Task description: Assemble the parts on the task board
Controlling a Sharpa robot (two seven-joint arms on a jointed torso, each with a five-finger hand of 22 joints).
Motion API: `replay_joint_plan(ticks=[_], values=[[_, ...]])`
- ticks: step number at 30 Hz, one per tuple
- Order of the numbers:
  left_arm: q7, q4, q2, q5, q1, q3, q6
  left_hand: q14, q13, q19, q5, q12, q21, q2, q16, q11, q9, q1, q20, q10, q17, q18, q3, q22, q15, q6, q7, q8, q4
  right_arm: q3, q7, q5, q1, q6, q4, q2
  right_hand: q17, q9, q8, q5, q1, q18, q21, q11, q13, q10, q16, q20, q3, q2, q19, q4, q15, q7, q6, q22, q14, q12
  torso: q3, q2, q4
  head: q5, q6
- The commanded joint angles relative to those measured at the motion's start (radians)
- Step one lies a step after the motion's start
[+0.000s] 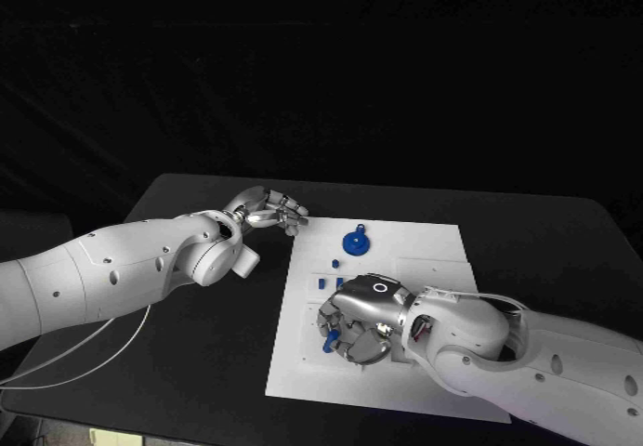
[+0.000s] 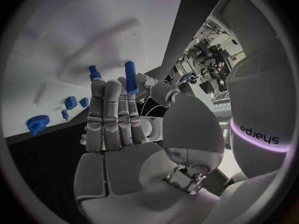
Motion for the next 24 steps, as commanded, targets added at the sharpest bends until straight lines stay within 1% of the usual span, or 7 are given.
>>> replay_joint_plan(ticks=[1, 2, 3, 9, 14, 15, 24], values=[[0.009, 0.002, 0.001, 0.005, 0.001, 0.001, 0.012, 0.002, 0.002, 0.003, 0.002, -0.004, -0.004, 0.002, -0.008, 0.002, -0.001, -0.009, 0.001, -0.005, 0.003, 0.004, -0.007, 0.002, 0.003, -0.007, -0.002, -0.004, 0.004, -0.002, -0.011, -0.064, -0.001, 0.038, -0.010, 0.008, 0.008, 0.022, -0.005, 0.103, -0.027, 0.012, 0.011, -0.003, 0.007, 0.011, -0.003, -0.003, -0.023, -0.002, -0.005, -0.016, -0.008, -0.003, 0.013, 0.021, 0.002, -0.003, -0.0005, 0.000, 0.0001, 0.000, -0.002], [0.009, 0.002, 0.001, 0.005, 0.001, 0.001, 0.012, 0.002, 0.002, 0.003, 0.002, -0.004, -0.004, 0.002, -0.008, 0.002, -0.001, -0.010, 0.001, -0.005, 0.004, 0.004, -0.007, 0.002, 0.003, -0.008, -0.002, -0.004, 0.004, -0.002, -0.012, -0.069, -0.001, 0.041, -0.011, 0.009, 0.013, 0.026, -0.004, 0.166, -0.039, 0.012, 0.016, -0.004, 0.011, 0.015, -0.001, -0.004, -0.042, -0.003, -0.004, -0.025, -0.010, -0.004, 0.017, 0.021, 0.004, -0.003, -0.0005, 0.000, 0.0001, 0.000, -0.002], [0.009, 0.002, 0.001, 0.005, 0.001, 0.001, 0.012, 0.002, 0.002, 0.003, 0.001, -0.004, -0.004, 0.002, -0.008, 0.002, -0.001, -0.010, 0.001, -0.005, 0.004, 0.004, -0.007, 0.002, 0.003, -0.008, -0.002, -0.004, 0.004, -0.002, -0.014, -0.076, -0.001, 0.046, -0.012, 0.012, 0.018, 0.030, -0.006, 0.202, -0.044, 0.012, 0.020, -0.005, 0.014, 0.017, 0.001, -0.005, -0.062, 0.001, -0.005, -0.035, -0.011, -0.005, 0.019, 0.021, 0.004, -0.004, -0.0008, 0.000, 0.0000, 0.000, -0.002], [0.010, 0.002, 0.001, 0.008, 0.001, 0.001, 0.012, 0.002, 0.002, 0.003, -0.003, -0.005, -0.006, 0.002, -0.012, 0.002, -0.001, -0.018, 0.001, -0.005, 0.009, 0.004, -0.010, 0.004, 0.004, -0.008, -0.002, -0.003, 0.010, -0.002, -0.019, -0.097, 0.001, 0.070, -0.013, 0.025, 0.031, 0.041, -0.013, 0.288, -0.068, 0.012, 0.031, -0.006, 0.025, 0.020, 0.000, -0.005, -0.131, 0.004, -0.011, -0.055, -0.011, -0.008, 0.025, 0.020, 0.005, -0.010, -0.0001, 0.000, -0.0002, 0.002, -0.002], [0.009, 0.001, 0.001, 0.008, 0.001, 0.001, 0.012, 0.002, 0.002, 0.003, -0.005, -0.006, -0.006, 0.002, -0.014, 0.002, -0.001, -0.019, 0.001, -0.005, 0.011, 0.004, -0.010, 0.005, 0.003, -0.009, -0.002, -0.003, 0.011, -0.002, -0.023, -0.109, 0.001, 0.046, -0.011, 0.026, 0.038, 0.046, -0.013, 0.282, -0.051, 0.012, 0.039, -0.011, 0.030, 0.031, 0.006, -0.009, -0.124, 0.011, -0.005, -0.060, -0.016, -0.011, 0.036, 0.020, 0.012, -0.009, 0.0005, 0.000, -0.0001, 0.001, -0.002], [0.009, 0.001, 0.001, 0.008, 0.001, 0.001, 0.012, 0.002, 0.002, 0.003, -0.005, -0.006, -0.006, 0.002, -0.014, 0.002, -0.001, -0.019, 0.001, -0.005, 0.011, 0.004, -0.010, 0.005, 0.003, -0.009, -0.002, -0.003, 0.011, -0.002, -0.024, -0.110, 0.001, 0.041, -0.009, 0.026, 0.040, 0.047, -0.013, 0.270, -0.046, 0.012, 0.042, -0.012, 0.032, 0.035, 0.009, -0.011, -0.117, 0.009, -0.002, -0.059, -0.018, -0.012, 0.039, 0.020, 0.015, -0.008, 0.0005, 0.000, -0.0001, 0.001, -0.002], [0.009, 0.000, 0.001, 0.008, 0.001, 0.000, 0.012, 0.003, 0.002, 0.003, -0.005, -0.006, -0.007, 0.003, -0.015, 0.002, -0.001, -0.020, 0.001, -0.005, 0.013, 0.004, -0.010, 0.005, 0.004, -0.009, -0.002, -0.003, 0.013, -0.002, -0.024, -0.120, 0.001, 0.015, 0.001, 0.023, 0.049, 0.053, -0.017, 0.246, -0.042, 0.012, 0.056, -0.016, 0.039, 0.045, 0.020, -0.015, -0.091, 0.005, 0.005, -0.057, -0.022, -0.015, 0.050, 0.020, 0.020, -0.009, 0.0015, 0.000, -0.0005, 0.004, -0.003]])
